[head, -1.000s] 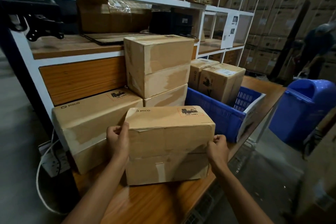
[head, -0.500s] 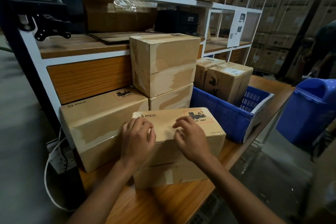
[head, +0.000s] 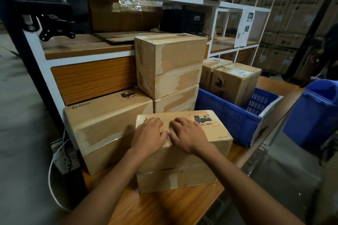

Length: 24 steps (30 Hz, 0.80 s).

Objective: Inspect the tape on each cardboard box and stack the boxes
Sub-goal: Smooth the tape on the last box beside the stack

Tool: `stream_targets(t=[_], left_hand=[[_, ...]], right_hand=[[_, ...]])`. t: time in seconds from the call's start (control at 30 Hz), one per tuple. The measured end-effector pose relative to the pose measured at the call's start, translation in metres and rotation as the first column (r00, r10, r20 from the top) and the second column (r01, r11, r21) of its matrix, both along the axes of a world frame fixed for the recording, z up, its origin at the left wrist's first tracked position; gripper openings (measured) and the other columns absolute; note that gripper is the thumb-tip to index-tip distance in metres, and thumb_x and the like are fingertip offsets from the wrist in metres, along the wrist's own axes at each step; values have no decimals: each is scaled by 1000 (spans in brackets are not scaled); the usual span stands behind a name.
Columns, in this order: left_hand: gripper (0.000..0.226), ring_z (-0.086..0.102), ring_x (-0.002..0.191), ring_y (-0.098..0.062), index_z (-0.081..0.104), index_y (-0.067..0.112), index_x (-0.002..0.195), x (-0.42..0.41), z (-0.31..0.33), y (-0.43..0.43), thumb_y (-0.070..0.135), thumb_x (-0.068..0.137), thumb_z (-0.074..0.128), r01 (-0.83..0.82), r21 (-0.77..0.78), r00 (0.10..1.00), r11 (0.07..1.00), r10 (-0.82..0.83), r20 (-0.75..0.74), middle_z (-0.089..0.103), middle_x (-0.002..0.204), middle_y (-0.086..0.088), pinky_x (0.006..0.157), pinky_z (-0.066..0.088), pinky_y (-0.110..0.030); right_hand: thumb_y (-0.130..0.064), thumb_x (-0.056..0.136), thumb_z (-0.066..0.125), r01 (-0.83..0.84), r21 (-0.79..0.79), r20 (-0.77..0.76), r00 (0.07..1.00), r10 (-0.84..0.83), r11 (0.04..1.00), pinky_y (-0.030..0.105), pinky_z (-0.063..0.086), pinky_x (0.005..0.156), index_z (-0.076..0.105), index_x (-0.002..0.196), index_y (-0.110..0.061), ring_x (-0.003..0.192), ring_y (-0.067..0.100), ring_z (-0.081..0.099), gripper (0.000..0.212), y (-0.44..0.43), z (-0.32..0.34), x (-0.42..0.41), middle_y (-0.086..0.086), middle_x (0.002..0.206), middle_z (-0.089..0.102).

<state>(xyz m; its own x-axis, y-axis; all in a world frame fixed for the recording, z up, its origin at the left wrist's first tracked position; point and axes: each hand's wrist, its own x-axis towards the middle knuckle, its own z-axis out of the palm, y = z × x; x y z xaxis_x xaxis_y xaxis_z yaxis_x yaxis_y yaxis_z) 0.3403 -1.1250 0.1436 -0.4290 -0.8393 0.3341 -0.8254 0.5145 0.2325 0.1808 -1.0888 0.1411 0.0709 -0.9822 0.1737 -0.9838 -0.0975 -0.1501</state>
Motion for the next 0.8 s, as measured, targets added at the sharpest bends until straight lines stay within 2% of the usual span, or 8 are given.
stream_targets(t=[0.13,0.27,0.33,0.4,0.47,0.57,0.67,0.8], left_hand=[[32,53,112,-22,60,20,122,-18,13,1,37,99,46,-100,-32,990,994,103,95,59,123,-4,89,48,-38],[22,53,108,-18,60,20,117,-47,17,11,29,99,51,-32,3,999,999,32,-18,56,122,-1,89,48,-34],[17,54,105,-16,61,21,113,-63,17,16,28,99,53,51,10,995,999,-50,-86,57,117,3,84,44,-30],[21,58,105,-17,62,21,113,-75,14,17,30,101,49,77,19,994,997,-75,-83,62,114,1,82,44,-31],[25,58,106,-21,62,18,114,-83,16,15,30,102,44,54,23,999,998,-54,-3,64,115,-3,84,45,-34],[26,58,105,-23,62,18,117,-91,21,13,29,102,43,40,1,995,999,-40,87,65,116,-6,86,47,-38],[30,55,106,-19,62,20,121,-87,18,17,34,102,44,103,-50,993,993,-100,57,62,117,-2,87,48,-35],[29,52,104,-12,66,20,117,-77,5,24,34,101,48,168,-126,985,978,-171,-12,60,113,3,84,46,-27]], right_hand=[[-50,104,31,-43,43,11,999,43,998,45,32,116,47,145,-23,141,22,39,52,2,10,-5,4,155,43],[-39,99,54,-90,164,237,970,50,982,40,42,111,57,140,-23,133,22,49,44,4,28,-31,3,151,49],[-40,99,55,26,108,199,979,-47,994,35,45,103,65,128,-22,125,20,54,36,9,28,-47,2,140,56],[-44,103,47,123,30,114,985,-126,992,33,43,103,63,131,-24,127,17,52,38,15,23,-60,0,144,54],[-46,105,39,108,2,126,986,-107,994,35,39,110,56,141,-26,135,16,47,44,18,15,-66,-3,153,48],[-46,104,42,87,14,153,984,-88,996,36,43,108,59,138,-27,133,15,49,43,14,14,-73,-4,152,49],[-40,99,56,143,-76,225,967,-123,987,33,52,97,70,120,-28,115,10,59,28,23,10,-78,-9,128,65],[-34,95,63,261,-326,285,944,-169,909,20,40,78,72,101,-25,93,4,51,14,50,-14,-77,-11,105,63]])
